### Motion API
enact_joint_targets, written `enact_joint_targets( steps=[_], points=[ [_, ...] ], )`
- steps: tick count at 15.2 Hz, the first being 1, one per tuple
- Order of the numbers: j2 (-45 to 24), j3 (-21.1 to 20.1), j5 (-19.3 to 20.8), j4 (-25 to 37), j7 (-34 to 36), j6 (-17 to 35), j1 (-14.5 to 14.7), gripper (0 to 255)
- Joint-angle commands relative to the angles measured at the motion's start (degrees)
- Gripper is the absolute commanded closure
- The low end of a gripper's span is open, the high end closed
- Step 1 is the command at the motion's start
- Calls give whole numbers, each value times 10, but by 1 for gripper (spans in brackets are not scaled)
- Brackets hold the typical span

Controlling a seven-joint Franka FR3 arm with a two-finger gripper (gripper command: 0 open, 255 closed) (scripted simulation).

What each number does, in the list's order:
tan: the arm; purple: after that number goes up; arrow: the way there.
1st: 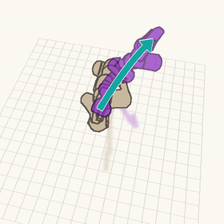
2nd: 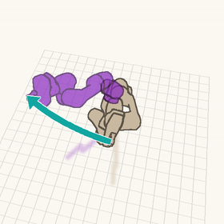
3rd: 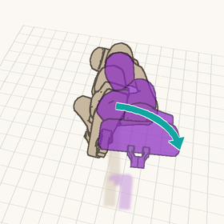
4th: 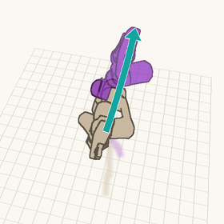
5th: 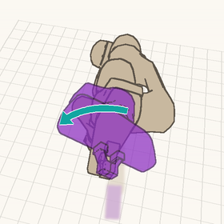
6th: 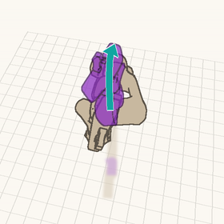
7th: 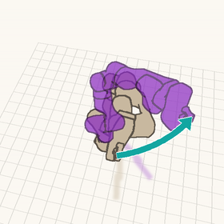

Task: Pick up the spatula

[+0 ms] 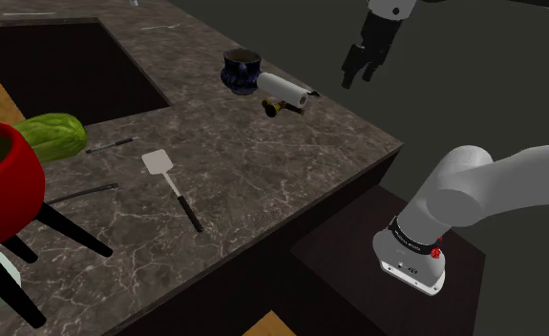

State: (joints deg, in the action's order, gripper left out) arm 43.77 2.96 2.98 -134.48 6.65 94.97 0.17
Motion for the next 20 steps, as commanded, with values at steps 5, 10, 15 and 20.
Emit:
enact_joint_targets(
  steps=[5, 10, 15, 20],
  points=[
    [-37, -43, -28, 0, 51, 27, 17, 0],
    [-96, -95, -56, 15, 112, 63, 36, 0],
    [-169, -144, -74, 47, 173, 96, 51, 0],
    [-254, -191, -78, 96, 235, 125, 63, 0]
  ],
)
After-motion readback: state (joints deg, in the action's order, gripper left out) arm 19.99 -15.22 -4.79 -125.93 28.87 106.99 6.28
